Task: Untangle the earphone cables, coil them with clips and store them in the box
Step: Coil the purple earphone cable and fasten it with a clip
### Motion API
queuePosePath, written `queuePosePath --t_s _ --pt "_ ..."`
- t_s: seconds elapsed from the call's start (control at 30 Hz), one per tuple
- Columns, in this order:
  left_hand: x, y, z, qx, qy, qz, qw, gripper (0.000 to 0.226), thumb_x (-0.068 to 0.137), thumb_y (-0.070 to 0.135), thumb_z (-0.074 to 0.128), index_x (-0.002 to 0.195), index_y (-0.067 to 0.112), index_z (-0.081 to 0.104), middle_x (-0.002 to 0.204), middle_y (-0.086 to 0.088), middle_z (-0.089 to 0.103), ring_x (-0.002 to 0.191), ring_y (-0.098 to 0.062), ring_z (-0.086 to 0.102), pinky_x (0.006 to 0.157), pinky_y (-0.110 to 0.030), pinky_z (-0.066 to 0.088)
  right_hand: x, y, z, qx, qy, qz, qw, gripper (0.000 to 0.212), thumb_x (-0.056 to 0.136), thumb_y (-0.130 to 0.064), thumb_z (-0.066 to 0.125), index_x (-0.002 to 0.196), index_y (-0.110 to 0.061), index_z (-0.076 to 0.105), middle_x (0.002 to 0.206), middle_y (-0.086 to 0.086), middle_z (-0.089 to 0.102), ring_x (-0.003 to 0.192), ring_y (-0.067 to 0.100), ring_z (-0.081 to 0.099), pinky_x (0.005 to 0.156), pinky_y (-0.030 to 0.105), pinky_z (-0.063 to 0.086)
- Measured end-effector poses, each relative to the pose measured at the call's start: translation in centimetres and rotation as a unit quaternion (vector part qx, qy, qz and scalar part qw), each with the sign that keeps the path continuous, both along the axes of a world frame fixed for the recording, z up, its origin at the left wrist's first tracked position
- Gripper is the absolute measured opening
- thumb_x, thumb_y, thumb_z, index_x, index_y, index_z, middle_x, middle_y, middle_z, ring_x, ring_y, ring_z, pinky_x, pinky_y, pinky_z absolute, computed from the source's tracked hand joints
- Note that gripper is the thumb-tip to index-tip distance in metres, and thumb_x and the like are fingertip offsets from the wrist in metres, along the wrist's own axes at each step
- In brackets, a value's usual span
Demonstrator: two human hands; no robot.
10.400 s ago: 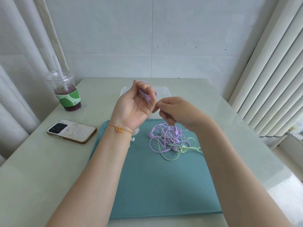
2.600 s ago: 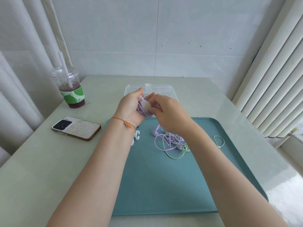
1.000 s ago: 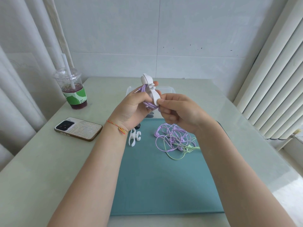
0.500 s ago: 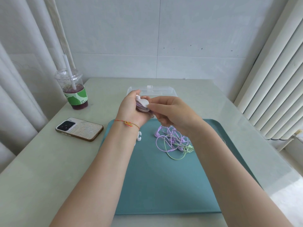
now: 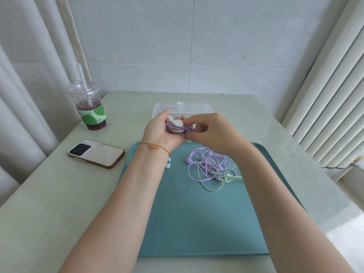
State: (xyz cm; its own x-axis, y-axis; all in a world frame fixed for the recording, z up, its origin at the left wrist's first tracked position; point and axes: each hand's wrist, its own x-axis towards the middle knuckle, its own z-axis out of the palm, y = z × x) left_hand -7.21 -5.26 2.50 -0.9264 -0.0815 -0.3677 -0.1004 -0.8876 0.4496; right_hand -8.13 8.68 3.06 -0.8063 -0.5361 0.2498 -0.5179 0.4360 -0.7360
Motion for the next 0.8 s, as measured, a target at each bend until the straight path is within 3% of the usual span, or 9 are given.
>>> queuePosePath --t_s 0.1,0.17,0.27,0.33,0.47,0.6,0.67,0.8 --pt "0.3 0.6 0.0 0.006 0.005 -0.01 1.0 0.031 0.104 0.032 0.038 0.078 0.015 0.036 0.062 -0.012 0.055 0.063 -0.023 0.051 0.066 -0.039 0.052 0.1 -0.3 -0.3 0.013 0.042 -0.014 0.999 0.02 0.083 -0.015 0.069 0.093 -0.032 0.065 0.055 -0.006 0.041 0.047 0.006 0.035 0.047 0.015 0.029" --pt "0.2 0.6 -0.1 0.021 0.004 -0.024 0.999 0.03 0.104 0.037 0.038 0.081 0.017 0.039 0.069 -0.012 0.056 0.068 -0.023 0.052 0.068 -0.036 0.048 0.3 -0.5 -0.4 0.01 0.093 -0.028 0.995 0.012 0.084 -0.021 0.07 0.091 -0.025 0.062 0.052 -0.008 0.04 0.048 0.007 0.037 0.048 0.017 0.031" --pt "-0.1 0.4 -0.5 0.013 -0.002 -0.03 0.999 0.029 0.104 0.04 0.033 0.088 0.016 0.039 0.08 -0.011 0.049 0.071 -0.023 0.049 0.063 -0.034 0.044 0.4 -0.9 -0.5 0.039 0.178 -0.048 0.982 0.022 0.083 -0.027 0.069 0.096 -0.019 0.053 0.055 -0.008 0.041 0.055 0.014 0.041 0.055 0.034 0.042" --pt "0.0 0.3 -0.4 0.01 -0.01 -0.03 0.999 0.033 0.104 0.042 0.028 0.097 0.011 0.04 0.085 -0.014 0.049 0.073 -0.025 0.047 0.061 -0.033 0.04 0.6 -0.9 -0.5 0.067 0.22 -0.061 0.971 0.03 0.083 -0.037 0.069 0.096 -0.017 0.051 0.06 -0.01 0.041 0.06 0.02 0.045 0.054 0.034 0.041" --pt "0.4 0.1 0.1 0.045 -0.04 -0.002 0.998 0.039 0.105 0.038 0.03 0.081 0.008 0.041 0.074 -0.014 0.051 0.071 -0.024 0.048 0.068 -0.036 0.043 0.6 -1.2 -1.0 0.064 0.295 -0.077 0.95 0.04 0.082 -0.054 0.066 0.076 -0.015 0.059 0.068 -0.008 0.049 0.061 0.022 0.05 0.049 0.029 0.036" --pt "1.3 0.4 0.7 0.064 -0.032 0.007 0.997 0.042 0.105 0.032 0.029 0.073 0.008 0.04 0.045 -0.012 0.049 0.057 -0.021 0.044 0.051 -0.03 0.042 0.3 -2.3 -2.4 0.057 0.379 -0.122 0.916 0.031 0.081 -0.04 0.067 0.07 -0.011 0.06 0.067 0.001 0.057 0.051 0.027 0.053 0.04 0.027 0.04" --pt "1.4 0.4 0.9 0.071 -0.021 0.011 0.997 0.041 0.105 0.033 0.029 0.075 0.007 0.04 0.048 -0.011 0.051 0.058 -0.021 0.046 0.052 -0.031 0.042 0.3 -2.5 -2.5 0.041 0.409 -0.148 0.899 0.019 0.079 -0.027 0.067 0.072 -0.011 0.061 0.066 0.001 0.057 0.046 0.027 0.049 0.036 0.025 0.037" --pt "1.6 0.4 1.1 0.082 -0.009 0.014 0.997 0.043 0.105 0.036 0.028 0.079 0.005 0.042 0.051 -0.012 0.051 0.056 -0.021 0.049 0.058 -0.035 0.041 0.2 -2.5 -2.5 0.02 0.427 -0.15 0.891 0.01 0.08 -0.02 0.064 0.079 -0.01 0.064 0.071 0.002 0.058 0.047 0.024 0.049 0.036 0.026 0.036"
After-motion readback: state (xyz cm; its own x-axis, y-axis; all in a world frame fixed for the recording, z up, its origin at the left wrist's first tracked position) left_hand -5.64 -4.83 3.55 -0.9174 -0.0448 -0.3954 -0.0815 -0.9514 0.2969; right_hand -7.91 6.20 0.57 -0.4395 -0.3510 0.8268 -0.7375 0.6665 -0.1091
